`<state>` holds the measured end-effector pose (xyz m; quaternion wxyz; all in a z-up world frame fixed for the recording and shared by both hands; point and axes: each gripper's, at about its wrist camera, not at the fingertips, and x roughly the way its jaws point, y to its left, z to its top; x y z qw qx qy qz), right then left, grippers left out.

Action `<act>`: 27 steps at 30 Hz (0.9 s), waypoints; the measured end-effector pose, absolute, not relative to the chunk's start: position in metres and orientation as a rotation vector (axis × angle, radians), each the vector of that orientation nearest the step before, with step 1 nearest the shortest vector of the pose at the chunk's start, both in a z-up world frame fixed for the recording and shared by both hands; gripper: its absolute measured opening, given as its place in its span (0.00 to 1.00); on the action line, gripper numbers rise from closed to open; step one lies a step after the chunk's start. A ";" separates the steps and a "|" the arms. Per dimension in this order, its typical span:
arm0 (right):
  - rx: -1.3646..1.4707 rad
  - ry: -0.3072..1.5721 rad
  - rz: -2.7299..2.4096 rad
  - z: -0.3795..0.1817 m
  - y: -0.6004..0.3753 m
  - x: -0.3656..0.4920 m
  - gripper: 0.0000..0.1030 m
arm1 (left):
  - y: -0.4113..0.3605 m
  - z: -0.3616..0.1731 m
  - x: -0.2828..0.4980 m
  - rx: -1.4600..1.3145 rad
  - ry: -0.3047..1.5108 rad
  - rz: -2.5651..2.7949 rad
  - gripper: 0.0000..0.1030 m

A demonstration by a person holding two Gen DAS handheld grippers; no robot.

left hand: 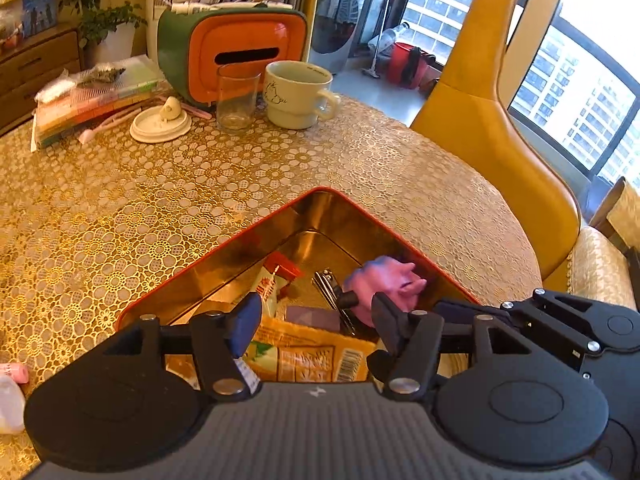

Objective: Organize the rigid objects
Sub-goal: 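Carry the purple toy and eraser into the red tin and release both, then withdraw both open grippers up from the red tin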

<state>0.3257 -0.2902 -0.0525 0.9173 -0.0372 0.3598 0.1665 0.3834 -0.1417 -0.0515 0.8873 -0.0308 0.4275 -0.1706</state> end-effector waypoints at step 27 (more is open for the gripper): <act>-0.019 0.700 0.339 -0.008 -0.282 0.254 0.65 | -0.103 0.006 0.286 -0.069 0.790 -0.361 0.58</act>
